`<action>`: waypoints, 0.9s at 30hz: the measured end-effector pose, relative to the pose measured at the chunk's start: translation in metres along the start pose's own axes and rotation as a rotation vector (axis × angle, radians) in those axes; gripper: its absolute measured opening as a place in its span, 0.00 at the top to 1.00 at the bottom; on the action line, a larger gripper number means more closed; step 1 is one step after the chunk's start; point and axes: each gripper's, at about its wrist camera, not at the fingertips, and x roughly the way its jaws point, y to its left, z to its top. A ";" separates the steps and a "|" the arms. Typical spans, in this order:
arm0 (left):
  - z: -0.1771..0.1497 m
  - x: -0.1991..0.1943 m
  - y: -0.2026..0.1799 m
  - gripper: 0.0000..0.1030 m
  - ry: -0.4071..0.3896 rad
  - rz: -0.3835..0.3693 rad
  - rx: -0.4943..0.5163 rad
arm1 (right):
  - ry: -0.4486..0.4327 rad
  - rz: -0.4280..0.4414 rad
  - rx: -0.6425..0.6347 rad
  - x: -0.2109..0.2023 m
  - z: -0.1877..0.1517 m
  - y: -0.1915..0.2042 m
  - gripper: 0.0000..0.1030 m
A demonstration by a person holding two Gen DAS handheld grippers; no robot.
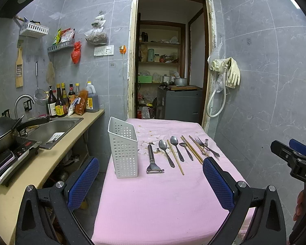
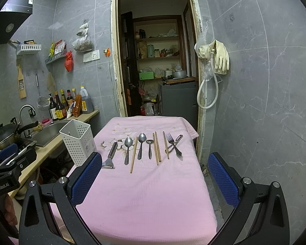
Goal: Organize utensils
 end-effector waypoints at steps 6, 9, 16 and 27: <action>0.000 0.000 -0.001 0.01 0.000 0.000 0.001 | 0.003 -0.001 0.001 -0.001 0.000 -0.001 0.01; 0.000 0.000 -0.001 0.01 0.000 0.000 0.001 | 0.002 -0.001 0.001 -0.001 0.000 0.000 0.01; 0.000 0.000 -0.001 0.01 0.001 0.001 0.002 | 0.002 0.001 0.001 0.000 0.000 -0.001 0.01; 0.000 0.000 -0.001 0.01 0.002 0.001 0.003 | 0.005 0.001 0.002 -0.003 -0.001 -0.002 0.01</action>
